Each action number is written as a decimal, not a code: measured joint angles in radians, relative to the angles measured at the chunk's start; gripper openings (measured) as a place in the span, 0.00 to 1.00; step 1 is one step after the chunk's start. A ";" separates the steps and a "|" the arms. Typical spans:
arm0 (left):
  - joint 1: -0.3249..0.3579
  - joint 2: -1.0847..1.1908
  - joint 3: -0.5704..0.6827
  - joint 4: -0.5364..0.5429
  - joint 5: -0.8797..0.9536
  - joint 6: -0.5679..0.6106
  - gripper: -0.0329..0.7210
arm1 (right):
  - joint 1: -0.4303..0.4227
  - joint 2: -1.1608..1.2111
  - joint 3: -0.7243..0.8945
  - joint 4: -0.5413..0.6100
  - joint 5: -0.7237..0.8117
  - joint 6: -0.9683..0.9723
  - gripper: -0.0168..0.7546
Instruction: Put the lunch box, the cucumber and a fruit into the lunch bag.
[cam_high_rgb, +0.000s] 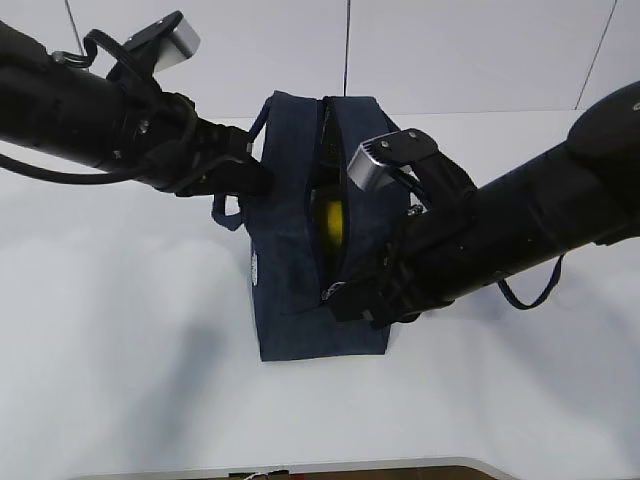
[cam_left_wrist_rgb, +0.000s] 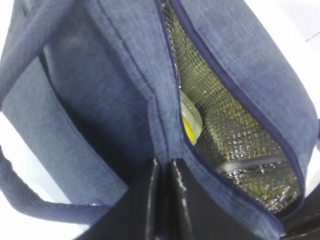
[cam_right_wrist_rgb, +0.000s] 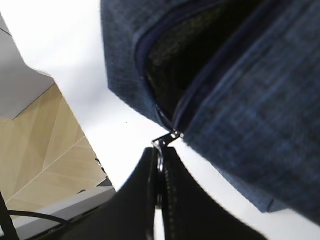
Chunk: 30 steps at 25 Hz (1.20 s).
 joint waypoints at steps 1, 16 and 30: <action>0.000 0.000 0.000 0.000 0.000 0.000 0.05 | 0.000 0.000 -0.011 -0.033 0.002 0.039 0.03; 0.000 0.000 0.000 0.004 -0.003 0.000 0.05 | 0.000 0.000 -0.212 -0.419 0.226 0.446 0.03; 0.000 0.000 0.000 0.004 -0.005 0.000 0.05 | 0.000 0.016 -0.329 -0.500 0.325 0.624 0.03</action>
